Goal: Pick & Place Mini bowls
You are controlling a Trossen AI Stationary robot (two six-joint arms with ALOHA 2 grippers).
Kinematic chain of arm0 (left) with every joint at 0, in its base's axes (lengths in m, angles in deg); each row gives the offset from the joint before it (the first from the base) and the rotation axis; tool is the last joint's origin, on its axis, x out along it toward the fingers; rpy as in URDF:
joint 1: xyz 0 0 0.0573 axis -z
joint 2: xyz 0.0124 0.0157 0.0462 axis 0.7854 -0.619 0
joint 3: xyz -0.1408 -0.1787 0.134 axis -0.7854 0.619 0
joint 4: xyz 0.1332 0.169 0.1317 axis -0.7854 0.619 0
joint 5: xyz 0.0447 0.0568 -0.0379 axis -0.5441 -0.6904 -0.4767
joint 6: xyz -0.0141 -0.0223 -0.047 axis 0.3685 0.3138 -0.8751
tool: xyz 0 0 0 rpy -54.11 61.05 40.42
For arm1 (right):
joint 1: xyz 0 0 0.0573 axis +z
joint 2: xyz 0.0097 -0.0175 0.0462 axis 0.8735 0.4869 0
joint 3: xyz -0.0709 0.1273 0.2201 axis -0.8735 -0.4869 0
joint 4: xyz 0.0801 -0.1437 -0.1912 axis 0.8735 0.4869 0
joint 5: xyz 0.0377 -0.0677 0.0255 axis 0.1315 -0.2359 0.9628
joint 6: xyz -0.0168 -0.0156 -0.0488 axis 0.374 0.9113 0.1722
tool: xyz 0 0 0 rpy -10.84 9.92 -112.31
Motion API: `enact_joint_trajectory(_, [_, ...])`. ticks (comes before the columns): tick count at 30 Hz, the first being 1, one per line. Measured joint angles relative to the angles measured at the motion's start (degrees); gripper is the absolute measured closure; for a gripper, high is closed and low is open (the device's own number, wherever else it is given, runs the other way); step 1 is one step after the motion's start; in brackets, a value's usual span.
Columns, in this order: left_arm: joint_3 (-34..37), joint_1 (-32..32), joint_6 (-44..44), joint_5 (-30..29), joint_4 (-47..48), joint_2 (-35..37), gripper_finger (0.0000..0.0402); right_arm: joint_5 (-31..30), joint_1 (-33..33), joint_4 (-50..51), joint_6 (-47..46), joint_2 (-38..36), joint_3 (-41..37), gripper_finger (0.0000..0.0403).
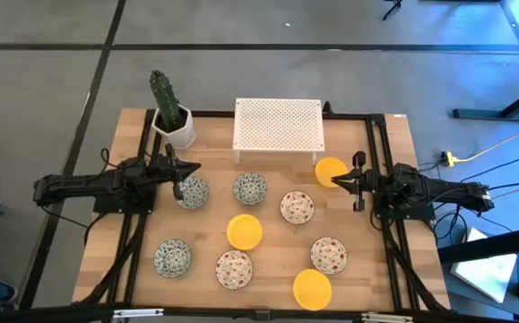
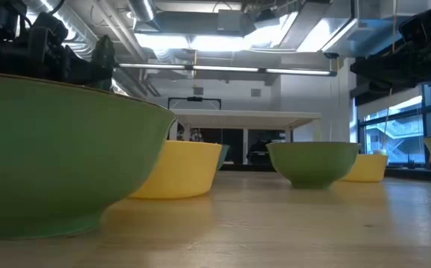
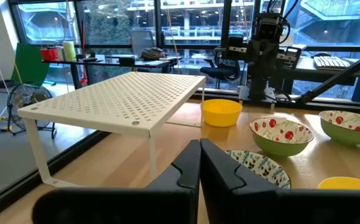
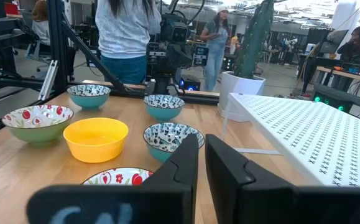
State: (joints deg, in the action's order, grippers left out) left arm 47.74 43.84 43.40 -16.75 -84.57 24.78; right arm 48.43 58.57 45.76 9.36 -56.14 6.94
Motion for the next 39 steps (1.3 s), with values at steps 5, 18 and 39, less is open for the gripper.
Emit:
enact_joint_trajectory(5, [0.00, 0.02, 0.00, 0.00, 0.00, 0.00, 0.0398, 0.00, 0.00, 0.01, -0.01, 0.00, 0.01, 0.0370])
enact_joint_trajectory(18, [-0.01, 0.02, 0.00, 0.02, 0.00, -0.01, 0.0398, 0.00, -0.01, 0.01, 0.00, 0.00, 0.01, 0.0370])
enact_joint_trajectory(39, [0.00, 0.01, 0.00, 0.00, 0.00, 0.00, 0.0398, 7.74, 0.12, -0.54, -24.16, 0.26, 0.00, 0.0370])
